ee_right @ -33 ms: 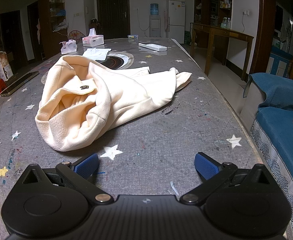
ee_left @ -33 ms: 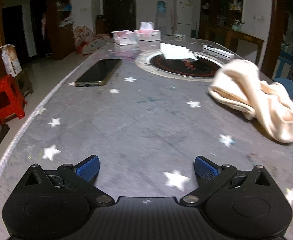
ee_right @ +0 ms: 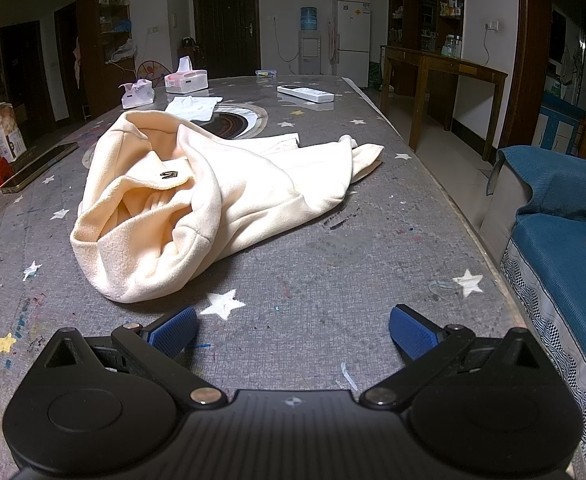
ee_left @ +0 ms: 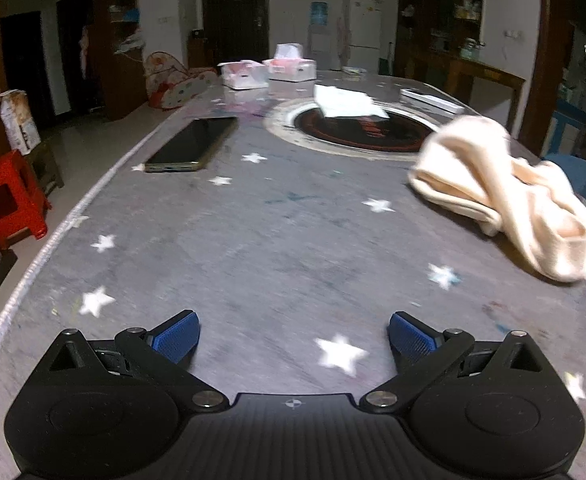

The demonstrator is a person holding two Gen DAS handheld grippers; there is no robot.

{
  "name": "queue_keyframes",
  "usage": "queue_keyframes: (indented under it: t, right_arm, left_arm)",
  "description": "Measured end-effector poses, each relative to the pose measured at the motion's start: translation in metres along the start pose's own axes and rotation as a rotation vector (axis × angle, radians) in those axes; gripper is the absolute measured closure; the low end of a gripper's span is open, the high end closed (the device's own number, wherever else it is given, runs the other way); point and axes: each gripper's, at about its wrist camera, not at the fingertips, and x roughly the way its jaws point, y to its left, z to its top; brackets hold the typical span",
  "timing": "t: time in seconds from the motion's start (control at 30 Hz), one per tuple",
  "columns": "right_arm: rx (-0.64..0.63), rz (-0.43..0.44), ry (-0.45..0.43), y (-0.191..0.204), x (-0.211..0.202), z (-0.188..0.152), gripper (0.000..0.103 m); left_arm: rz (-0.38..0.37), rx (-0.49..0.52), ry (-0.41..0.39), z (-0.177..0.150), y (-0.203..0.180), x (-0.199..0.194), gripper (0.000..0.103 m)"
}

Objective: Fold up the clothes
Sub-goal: 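Move both grippers toward the crumpled cream sweatshirt on the table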

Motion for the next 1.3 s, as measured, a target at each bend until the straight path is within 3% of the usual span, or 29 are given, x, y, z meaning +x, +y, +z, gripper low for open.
queue_keyframes:
  t: [0.17, 0.33, 0.53, 1.3]
  right_arm:
    - [-0.011, 0.004, 0.01, 0.0, -0.001, 0.002, 0.0]
    - [-0.003, 0.015, 0.013, 0.0, -0.01, -0.004, 0.0]
    - [0.027, 0.025, -0.003, -0.006, -0.039, -0.018, 0.0]
    - [0.017, 0.025, -0.086, 0.01, -0.089, -0.03, 0.0]
  left_arm:
    - [-0.035, -0.005, 0.025, 0.003, 0.003, 0.002, 0.0]
    - [-0.047, 0.03, 0.002, -0.006, -0.051, -0.016, 0.0]
    - [-0.124, 0.004, -0.001, -0.011, -0.061, -0.038, 0.0]
    - [-0.156, 0.042, -0.01, -0.02, -0.094, -0.072, 0.0]
